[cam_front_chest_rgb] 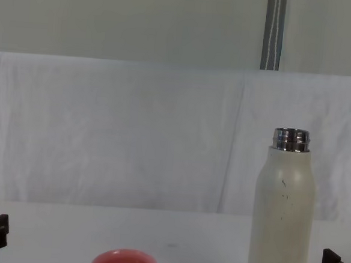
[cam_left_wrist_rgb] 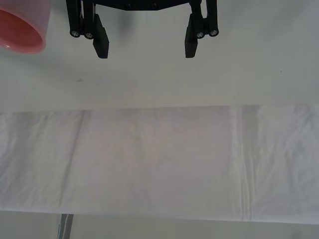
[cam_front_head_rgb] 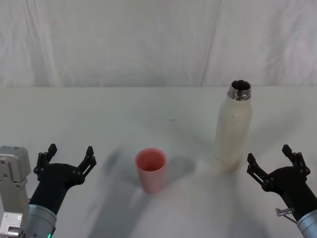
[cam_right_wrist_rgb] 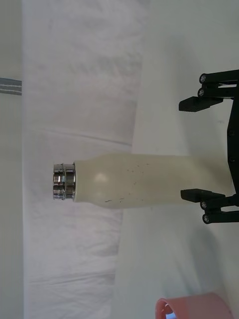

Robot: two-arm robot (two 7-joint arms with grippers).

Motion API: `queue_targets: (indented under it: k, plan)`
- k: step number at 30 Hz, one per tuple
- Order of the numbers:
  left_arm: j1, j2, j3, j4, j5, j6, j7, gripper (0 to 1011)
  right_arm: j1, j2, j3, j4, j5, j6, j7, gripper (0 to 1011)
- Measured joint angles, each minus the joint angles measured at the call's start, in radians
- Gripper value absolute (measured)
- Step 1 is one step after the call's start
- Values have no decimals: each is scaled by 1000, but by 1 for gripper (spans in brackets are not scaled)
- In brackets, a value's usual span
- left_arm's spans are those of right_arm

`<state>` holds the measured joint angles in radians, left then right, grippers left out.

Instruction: Grasp the thermos with one hand and pour water into the cup lid.

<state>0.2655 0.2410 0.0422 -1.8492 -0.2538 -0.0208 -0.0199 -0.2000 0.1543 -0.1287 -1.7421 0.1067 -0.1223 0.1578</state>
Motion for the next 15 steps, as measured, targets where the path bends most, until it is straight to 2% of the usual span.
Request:
queue_targets:
  k: [15]
  plan:
    - [0,0,0,0,0,0,0,1001,0,0,0,-1,1,1,0,1001]
